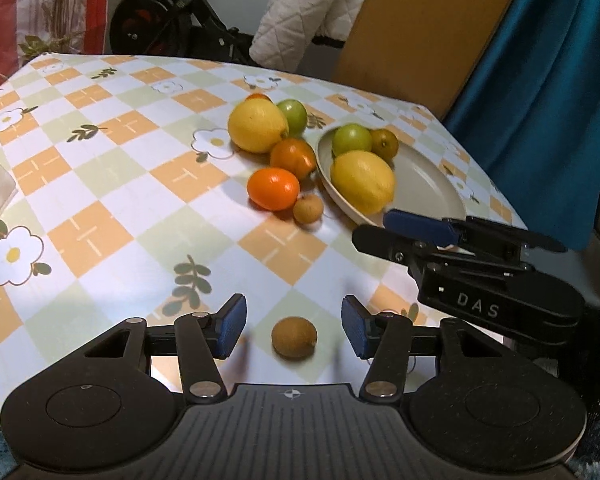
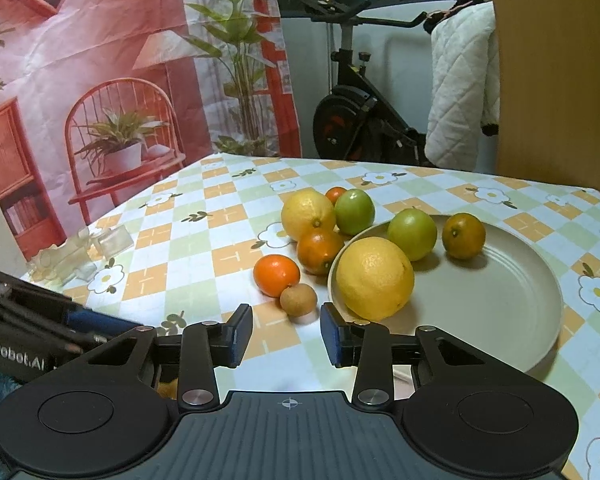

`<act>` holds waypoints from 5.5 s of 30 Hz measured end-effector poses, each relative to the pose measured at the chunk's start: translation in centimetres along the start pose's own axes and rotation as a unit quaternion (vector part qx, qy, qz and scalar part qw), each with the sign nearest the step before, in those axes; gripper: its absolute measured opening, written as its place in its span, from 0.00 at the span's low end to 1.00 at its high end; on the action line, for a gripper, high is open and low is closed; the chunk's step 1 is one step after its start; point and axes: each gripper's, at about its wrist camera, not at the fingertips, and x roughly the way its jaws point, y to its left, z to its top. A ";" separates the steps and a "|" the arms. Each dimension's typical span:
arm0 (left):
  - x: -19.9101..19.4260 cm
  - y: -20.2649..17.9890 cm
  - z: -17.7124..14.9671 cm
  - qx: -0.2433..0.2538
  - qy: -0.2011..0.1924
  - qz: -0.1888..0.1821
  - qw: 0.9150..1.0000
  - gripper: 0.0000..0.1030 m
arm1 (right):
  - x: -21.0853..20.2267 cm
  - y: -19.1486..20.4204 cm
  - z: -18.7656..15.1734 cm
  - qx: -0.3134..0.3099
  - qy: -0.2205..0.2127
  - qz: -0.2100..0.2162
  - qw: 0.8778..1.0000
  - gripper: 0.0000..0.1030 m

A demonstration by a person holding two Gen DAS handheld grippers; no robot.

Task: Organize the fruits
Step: 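Close the left gripper on the kiwi while the right gripper grasps the small brown fruit, then carry the kiwi and the small brown fruit onto the plate and open both grippers, then withdraw both grippers from the plate toward the loose oranges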

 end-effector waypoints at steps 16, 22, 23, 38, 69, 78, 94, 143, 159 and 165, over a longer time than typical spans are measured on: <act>2.1 -0.1 -0.3 0.021 0.047 0.014 0.999 0.29 | 0.8 -0.1 -0.6 0.001 0.014 0.004 1.000 0.33; 2.3 0.6 0.2 0.014 0.027 0.034 0.999 0.29 | 1.5 -0.1 -0.7 0.000 0.021 0.004 1.000 0.33; 2.3 0.8 0.3 0.010 0.024 0.036 0.999 0.29 | 1.6 0.0 -0.7 -0.001 0.022 0.003 1.000 0.32; 3.1 2.2 1.2 0.006 -0.016 0.056 0.998 0.28 | 4.5 0.9 1.2 -0.052 0.018 -0.015 0.998 0.25; 2.9 3.5 1.3 -0.024 -0.035 0.051 0.998 0.28 | 7.2 2.7 0.4 -0.121 0.064 -0.044 0.990 0.23; 2.4 3.4 1.5 -0.025 -0.047 0.046 0.997 0.28 | 4.5 1.9 0.6 -0.085 0.025 -0.036 0.995 0.23; 1.4 -0.8 4.2 0.034 -0.071 0.007 0.997 0.28 | 0.6 -1.8 2.3 -0.029 -0.045 -0.062 0.997 0.23; 10.2 -5.5 8.0 0.055 -0.002 -0.032 0.998 0.30 | 2.3 -6.8 -1.7 0.025 0.018 -0.069 0.997 0.23; 4.7 -5.0 7.3 0.070 -0.058 -0.016 0.996 0.38 | -0.2 -6.2 -0.6 0.027 -0.010 -0.071 0.997 0.31; 2.2 -3.0 6.9 0.048 -0.089 0.012 0.995 0.39 | -1.0 -5.6 -0.1 0.025 -0.020 -0.070 0.997 0.31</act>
